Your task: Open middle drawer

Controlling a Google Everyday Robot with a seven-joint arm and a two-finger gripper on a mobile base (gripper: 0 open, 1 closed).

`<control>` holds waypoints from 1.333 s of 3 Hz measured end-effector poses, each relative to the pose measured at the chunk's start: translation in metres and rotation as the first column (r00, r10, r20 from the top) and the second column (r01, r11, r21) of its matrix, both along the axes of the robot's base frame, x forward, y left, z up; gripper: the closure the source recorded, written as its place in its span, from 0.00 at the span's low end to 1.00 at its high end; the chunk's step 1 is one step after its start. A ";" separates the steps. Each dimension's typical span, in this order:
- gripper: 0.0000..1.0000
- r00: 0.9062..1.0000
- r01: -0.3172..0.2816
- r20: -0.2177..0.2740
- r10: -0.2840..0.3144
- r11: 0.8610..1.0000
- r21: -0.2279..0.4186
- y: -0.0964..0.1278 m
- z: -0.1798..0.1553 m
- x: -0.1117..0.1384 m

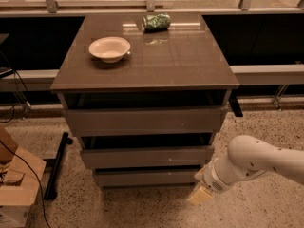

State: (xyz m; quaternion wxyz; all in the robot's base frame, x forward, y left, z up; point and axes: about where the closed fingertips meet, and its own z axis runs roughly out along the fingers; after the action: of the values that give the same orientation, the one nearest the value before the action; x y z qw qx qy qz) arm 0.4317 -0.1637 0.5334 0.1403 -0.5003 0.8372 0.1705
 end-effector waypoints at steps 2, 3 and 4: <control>0.00 0.998 0.010 0.054 -0.018 0.991 0.134 0.013 -0.025 0.060; 0.00 0.995 0.030 0.087 -0.051 0.974 0.224 0.014 -0.037 0.094; 0.00 0.993 0.036 0.099 -0.067 0.958 0.286 0.019 -0.048 0.122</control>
Offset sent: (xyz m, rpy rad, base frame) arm 0.1095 0.0098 -0.0406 0.2659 -0.1167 -0.0653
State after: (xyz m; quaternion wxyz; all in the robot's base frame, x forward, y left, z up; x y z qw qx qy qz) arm 0.5542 -0.1451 0.4851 0.2599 -0.4615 0.8081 0.2576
